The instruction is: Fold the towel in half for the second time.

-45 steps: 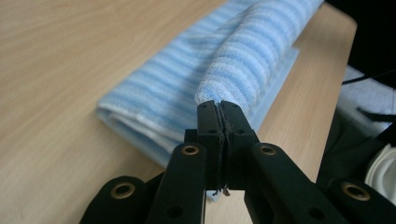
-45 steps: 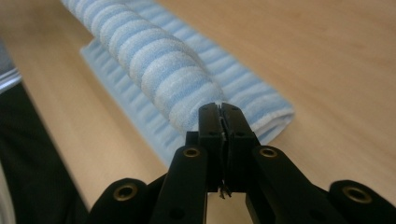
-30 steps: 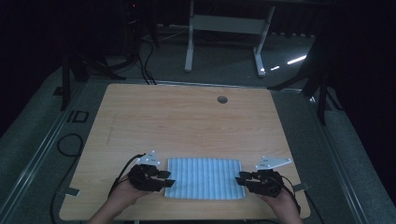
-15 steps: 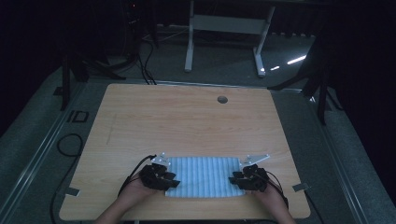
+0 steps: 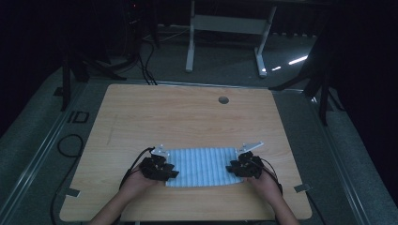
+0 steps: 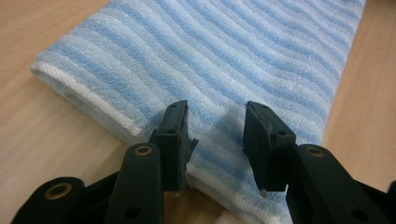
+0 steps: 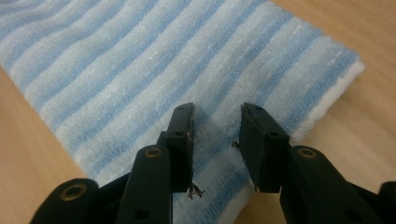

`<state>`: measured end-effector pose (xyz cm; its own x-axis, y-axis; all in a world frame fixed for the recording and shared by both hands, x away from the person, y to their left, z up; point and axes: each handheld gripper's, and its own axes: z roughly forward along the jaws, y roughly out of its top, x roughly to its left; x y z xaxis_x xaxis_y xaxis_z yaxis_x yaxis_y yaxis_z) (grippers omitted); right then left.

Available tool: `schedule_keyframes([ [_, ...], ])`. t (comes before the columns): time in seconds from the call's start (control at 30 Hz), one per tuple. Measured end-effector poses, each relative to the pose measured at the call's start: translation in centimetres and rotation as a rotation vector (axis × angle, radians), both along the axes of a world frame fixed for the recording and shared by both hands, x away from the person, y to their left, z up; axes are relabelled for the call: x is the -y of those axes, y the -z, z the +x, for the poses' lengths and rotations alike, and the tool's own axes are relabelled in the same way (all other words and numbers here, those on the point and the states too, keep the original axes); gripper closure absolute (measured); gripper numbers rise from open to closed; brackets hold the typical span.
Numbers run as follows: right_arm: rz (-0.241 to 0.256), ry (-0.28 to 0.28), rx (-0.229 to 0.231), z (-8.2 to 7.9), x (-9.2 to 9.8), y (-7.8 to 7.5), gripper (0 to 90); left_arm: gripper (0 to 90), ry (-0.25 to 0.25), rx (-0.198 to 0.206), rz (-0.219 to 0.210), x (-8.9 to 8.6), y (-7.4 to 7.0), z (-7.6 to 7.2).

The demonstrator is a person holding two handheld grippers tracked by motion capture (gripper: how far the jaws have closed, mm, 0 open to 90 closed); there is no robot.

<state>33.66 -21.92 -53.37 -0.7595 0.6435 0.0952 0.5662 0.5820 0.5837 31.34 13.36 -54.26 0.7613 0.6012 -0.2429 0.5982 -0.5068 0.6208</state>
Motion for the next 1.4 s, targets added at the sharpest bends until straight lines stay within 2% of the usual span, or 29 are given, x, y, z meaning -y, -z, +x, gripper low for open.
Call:
schedule_keyframes([
  [0.03,0.000,0.000,0.000,0.0,0.0,0.0,64.7,59.8,0.000,0.000,0.000,0.0,0.0,0.0],
  [0.13,0.007,0.006,-0.006,1.4,-0.7,0.0,63.1,60.0,-0.016,0.012,0.012,-0.5,0.0,0.9],
  [0.3,0.010,0.018,-0.010,3.1,-1.3,0.0,61.9,60.0,-0.029,-0.003,0.001,-0.9,0.0,2.4],
  [0.6,0.020,0.036,-0.031,5.9,-2.3,0.0,60.0,59.9,-0.054,-0.004,0.021,-1.5,-0.2,4.8],
  [0.83,0.025,0.048,-0.038,7.3,-3.0,0.0,59.9,60.0,-0.080,-0.002,0.044,-2.0,-0.3,6.8],
  [1.17,0.032,0.067,-0.044,8.7,-3.6,0.0,58.9,59.9,-0.110,0.001,0.039,-2.3,-0.2,7.9],
  [1.4,0.039,0.072,-0.050,9.0,-3.7,0.0,58.1,59.5,-0.113,0.010,0.060,-2.1,-0.3,8.1],
])
